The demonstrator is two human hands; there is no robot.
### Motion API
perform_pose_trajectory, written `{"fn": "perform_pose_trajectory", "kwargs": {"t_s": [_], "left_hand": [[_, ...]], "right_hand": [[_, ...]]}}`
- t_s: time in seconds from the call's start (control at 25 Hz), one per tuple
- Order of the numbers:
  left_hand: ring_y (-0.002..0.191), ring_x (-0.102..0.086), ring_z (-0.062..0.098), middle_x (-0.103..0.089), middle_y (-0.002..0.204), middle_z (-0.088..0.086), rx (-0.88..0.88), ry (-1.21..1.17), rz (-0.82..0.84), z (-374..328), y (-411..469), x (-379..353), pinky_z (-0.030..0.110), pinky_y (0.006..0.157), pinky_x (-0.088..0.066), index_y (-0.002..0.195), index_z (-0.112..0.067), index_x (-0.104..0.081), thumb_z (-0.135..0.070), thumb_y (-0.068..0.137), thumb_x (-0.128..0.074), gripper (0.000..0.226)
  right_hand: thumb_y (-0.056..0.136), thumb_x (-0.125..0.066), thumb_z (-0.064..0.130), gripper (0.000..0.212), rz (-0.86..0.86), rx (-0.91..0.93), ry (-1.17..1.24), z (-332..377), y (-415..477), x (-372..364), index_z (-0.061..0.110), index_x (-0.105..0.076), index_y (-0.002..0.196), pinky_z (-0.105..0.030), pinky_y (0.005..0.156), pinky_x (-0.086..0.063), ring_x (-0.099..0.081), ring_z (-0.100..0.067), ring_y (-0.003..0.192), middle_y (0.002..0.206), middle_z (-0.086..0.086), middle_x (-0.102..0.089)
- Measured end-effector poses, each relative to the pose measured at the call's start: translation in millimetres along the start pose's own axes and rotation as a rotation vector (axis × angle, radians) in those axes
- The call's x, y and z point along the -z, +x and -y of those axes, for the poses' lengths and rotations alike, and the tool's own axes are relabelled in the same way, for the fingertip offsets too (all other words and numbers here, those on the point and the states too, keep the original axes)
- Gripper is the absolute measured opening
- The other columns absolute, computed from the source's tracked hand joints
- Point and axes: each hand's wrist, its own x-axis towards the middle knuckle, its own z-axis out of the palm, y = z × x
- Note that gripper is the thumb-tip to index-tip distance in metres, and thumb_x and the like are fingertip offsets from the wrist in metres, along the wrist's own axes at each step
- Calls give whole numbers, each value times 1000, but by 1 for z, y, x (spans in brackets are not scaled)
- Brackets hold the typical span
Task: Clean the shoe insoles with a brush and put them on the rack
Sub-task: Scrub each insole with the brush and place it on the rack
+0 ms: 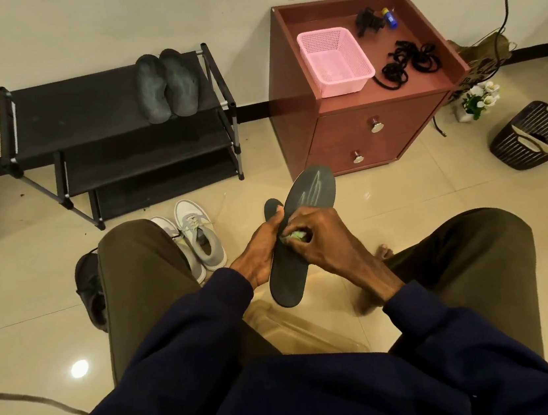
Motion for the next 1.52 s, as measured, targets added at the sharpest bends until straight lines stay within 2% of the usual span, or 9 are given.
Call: {"fn": "perform_pose_trajectory", "kwargs": {"t_s": [0.24, 0.48, 0.72, 0.8, 0.96, 1.12, 1.2, 1.44, 1.52], "left_hand": [[88, -70, 36, -64, 125, 29, 49, 26, 103, 5, 3, 1, 44, 76, -58, 141, -4, -55, -59, 103, -40, 69], [83, -70, 35, -68, 114, 22, 51, 26, 55, 5, 7, 6, 47, 75, -57, 142, -6, -56, -60, 100, -49, 68], [93, -69, 34, -65, 127, 25, 59, 44, 156, 6, 8, 4, 43, 76, -57, 142, -3, -53, -60, 103, -41, 70], [93, -70, 34, -67, 125, 24, 85, 55, 146, 9, 7, 2, 42, 74, -58, 142, -3, -53, -58, 104, -40, 69], [77, -69, 34, -68, 107, 24, 80, 23, 99, 8, 8, 3, 42, 69, -57, 143, -1, -52, -59, 102, -46, 71], [93, -66, 34, -63, 130, 24, 59, 18, 174, 8, 14, 5, 42, 75, -54, 145, -3, -51, -61, 101, -45, 73], [101, -64, 32, -57, 142, 23, 76, 47, 245, 11, 13, 6, 41, 77, -54, 146, -5, -50, -62, 103, -38, 73], [94, -69, 35, -66, 125, 25, 106, 46, 141, 13, 14, 7, 41, 72, -57, 143, -4, -53, -61, 101, -45, 71], [94, -68, 35, -64, 127, 26, 95, 36, 149, 12, 16, 7, 41, 72, -57, 143, -4, -52, -63, 100, -46, 73]], "right_hand": [[84, -81, 9, 14, -371, -263, -86, -40, 19, 20, 10, -80, 98, -25, 72, -59, -64, -11, 79, 94, -5, -73], [83, -82, 9, 12, -8, -104, 67, -9, 4, 8, 12, -81, 94, -16, 68, -56, -66, -5, 78, 91, 2, -70], [85, -80, 12, 10, -366, -302, -31, -40, 18, 21, 10, -81, 95, -13, 62, -54, -63, -8, 72, 91, -4, -72], [86, -79, 10, 8, -340, -360, 25, -37, 13, 21, 8, -80, 95, -9, 55, -52, -62, -4, 69, 91, -4, -70], [83, -82, 12, 8, -13, -223, 109, -18, 3, 11, 13, -81, 90, -23, 63, -60, -67, -8, 74, 88, 4, -71], [83, -82, 12, 8, -263, -256, -39, -35, 17, 21, 12, -81, 92, -11, 65, -53, -63, -3, 72, 89, 0, -71], [84, -81, 12, 10, -369, -343, -50, -53, 16, 27, 11, -81, 94, -21, 70, -59, -65, -7, 75, 92, -4, -73], [82, -84, 12, 11, -68, -282, 128, -30, 6, 19, 14, -82, 93, -15, 65, -55, -67, -7, 77, 89, 3, -72], [82, -84, 12, 11, -134, -265, 63, -32, 11, 19, 14, -81, 93, -15, 65, -55, -66, -8, 76, 89, 3, -70]]}}
